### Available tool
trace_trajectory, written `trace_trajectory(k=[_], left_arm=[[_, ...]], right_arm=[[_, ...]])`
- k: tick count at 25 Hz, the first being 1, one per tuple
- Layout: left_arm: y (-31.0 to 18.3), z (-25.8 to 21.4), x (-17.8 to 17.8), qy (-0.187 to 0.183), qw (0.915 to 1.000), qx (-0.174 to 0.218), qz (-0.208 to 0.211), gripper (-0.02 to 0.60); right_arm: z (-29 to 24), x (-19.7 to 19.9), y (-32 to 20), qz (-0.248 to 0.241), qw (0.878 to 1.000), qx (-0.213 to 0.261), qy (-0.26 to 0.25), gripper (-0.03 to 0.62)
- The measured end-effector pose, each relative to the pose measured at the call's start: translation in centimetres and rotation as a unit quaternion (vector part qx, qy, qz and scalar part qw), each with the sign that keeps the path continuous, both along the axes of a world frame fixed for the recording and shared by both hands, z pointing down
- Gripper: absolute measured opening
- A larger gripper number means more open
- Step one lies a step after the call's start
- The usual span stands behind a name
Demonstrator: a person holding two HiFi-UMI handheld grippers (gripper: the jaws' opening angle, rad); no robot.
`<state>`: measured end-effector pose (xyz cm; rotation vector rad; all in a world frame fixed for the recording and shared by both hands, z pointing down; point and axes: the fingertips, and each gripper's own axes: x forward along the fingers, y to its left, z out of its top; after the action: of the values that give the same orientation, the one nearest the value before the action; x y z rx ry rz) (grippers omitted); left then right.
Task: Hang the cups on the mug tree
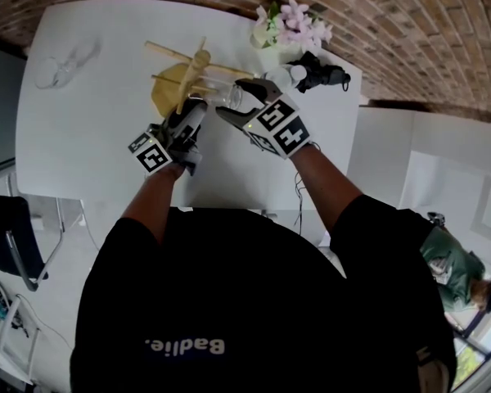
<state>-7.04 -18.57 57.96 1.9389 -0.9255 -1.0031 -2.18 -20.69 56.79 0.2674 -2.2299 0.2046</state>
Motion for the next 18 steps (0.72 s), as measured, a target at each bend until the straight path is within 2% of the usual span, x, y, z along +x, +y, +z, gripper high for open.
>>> trace_trajectory(k=[11, 18], left_arm=[[-0.06, 0.65, -0.11, -0.020, 0.9995, -0.021, 0.011, 0.180], [-0.19, 0.88, -0.24, -0.018, 0.9993, -0.032, 0.008, 0.187]], right_arm=[[0.79, -0.01, 0.26, 0.007, 1.000, 0.008, -0.002, 0.310], [0.99, -0.06, 0.19, 0.007, 1.000, 0.016, -0.007, 0.310]])
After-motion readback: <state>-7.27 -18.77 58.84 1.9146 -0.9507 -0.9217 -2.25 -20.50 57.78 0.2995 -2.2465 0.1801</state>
